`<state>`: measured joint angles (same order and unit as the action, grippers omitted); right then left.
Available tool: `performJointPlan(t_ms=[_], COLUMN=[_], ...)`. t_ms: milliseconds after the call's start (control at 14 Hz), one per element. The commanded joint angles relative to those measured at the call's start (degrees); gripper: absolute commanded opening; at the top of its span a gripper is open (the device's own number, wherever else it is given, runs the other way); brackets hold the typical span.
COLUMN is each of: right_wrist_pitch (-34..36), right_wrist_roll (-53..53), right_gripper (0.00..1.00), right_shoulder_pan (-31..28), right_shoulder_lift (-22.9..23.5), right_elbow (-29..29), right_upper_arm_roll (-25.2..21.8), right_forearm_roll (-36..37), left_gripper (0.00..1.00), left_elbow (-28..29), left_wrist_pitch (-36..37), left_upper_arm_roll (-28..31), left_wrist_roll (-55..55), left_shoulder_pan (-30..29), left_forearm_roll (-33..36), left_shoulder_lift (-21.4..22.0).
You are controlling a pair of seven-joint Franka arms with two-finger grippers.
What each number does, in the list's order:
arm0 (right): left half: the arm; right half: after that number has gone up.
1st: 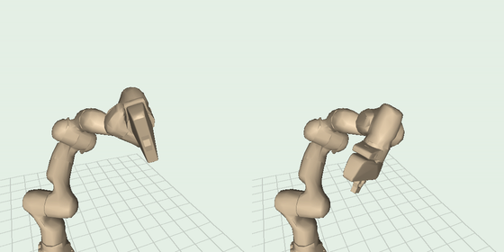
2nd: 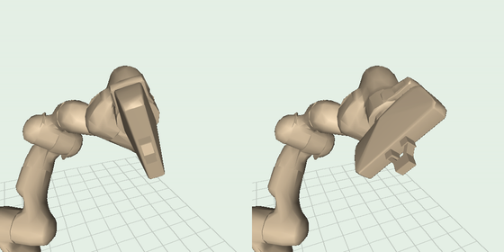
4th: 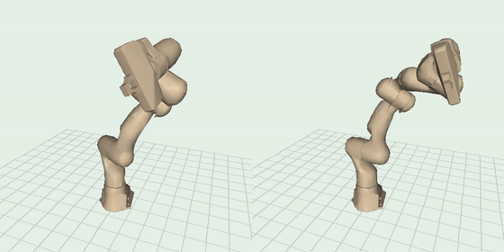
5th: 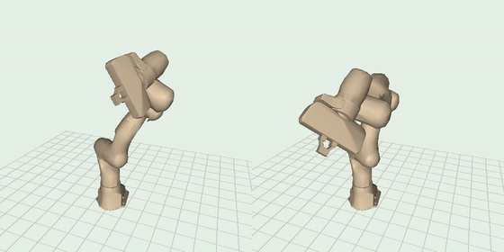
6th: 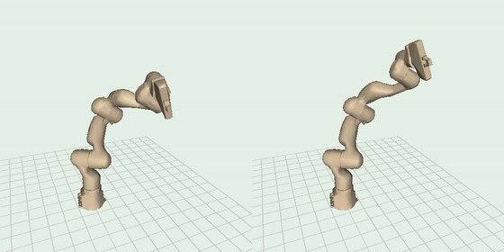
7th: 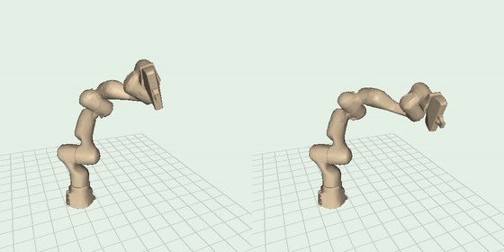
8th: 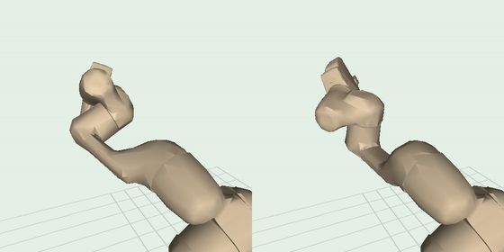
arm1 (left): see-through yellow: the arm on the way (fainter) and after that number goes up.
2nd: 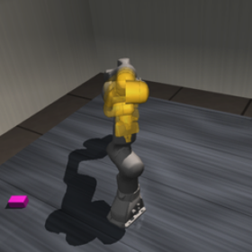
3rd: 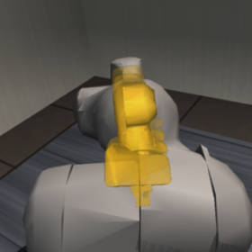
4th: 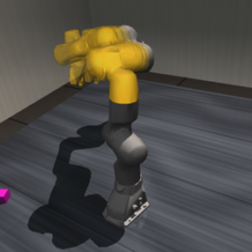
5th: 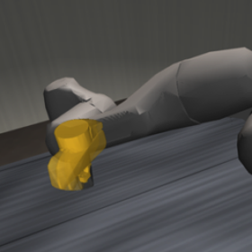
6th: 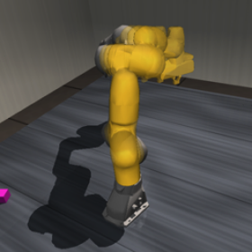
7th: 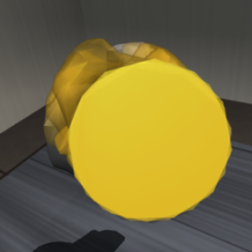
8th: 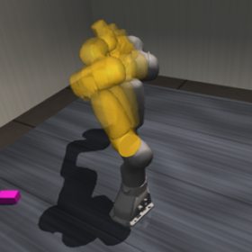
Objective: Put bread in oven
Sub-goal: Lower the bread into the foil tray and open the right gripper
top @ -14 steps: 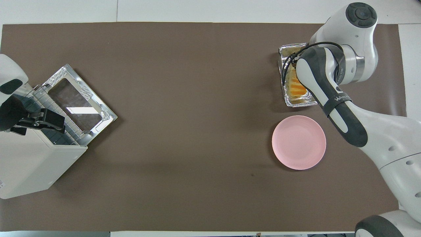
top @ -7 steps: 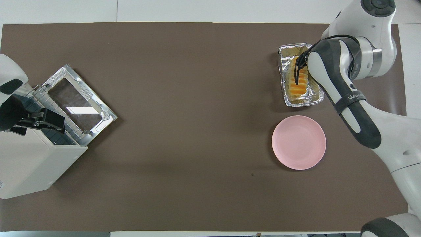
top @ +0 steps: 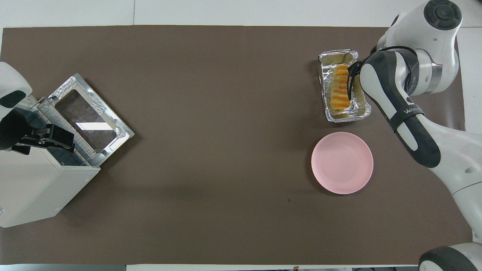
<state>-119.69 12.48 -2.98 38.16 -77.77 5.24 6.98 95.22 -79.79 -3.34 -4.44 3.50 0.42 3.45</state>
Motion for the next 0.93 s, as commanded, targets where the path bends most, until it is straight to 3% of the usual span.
performJointPlan(t_ms=[0,143,287,573,645,860], right_wrist_pitch=[-4.48,-7.47,-7.57,-7.75,-7.84,-8.19], right_wrist_roll=[0.79,0.87,0.87,0.70,0.61,0.35], right_gripper=[0.87,0.81,0.65,0.04,0.00,0.00], right_shoulder_pan=[-0.89,-1.15,-1.15,-1.15,-1.15,-1.15], right_shoulder_lift=[-1.77,-2.65,-2.91,-2.83,-2.83,-2.83], right_elbow=[-5.36,-8.36,-8.54,-8.54,-8.54,-8.54], right_upper_arm_roll=[0.39,0.39,0.39,0.47,0.48,0.48], right_forearm_roll=[2.51,2.78,2.78,2.17,1.90,1.81], left_gripper=[1.00,1.00,1.00,1.00,1.00,1.00], left_elbow=[0.14,0.14,0.14,0.14,0.14,0.14], left_wrist_pitch=[0.60,0.60,0.60,0.60,0.60,0.60], left_upper_arm_roll=[-0.27,-0.27,-0.27,-0.27,-0.27,-0.27], left_wrist_roll=[0.14,0.14,0.14,0.14,0.14,0.14], left_shoulder_pan=[-0.51,-0.51,-0.51,-0.51,-0.51,-0.51], left_forearm_roll=[-0.24,-0.33,-0.33,-0.24,-0.33,-0.33], left_shoulder_lift=[0.85,0.85,0.85,0.85,0.85,0.85])
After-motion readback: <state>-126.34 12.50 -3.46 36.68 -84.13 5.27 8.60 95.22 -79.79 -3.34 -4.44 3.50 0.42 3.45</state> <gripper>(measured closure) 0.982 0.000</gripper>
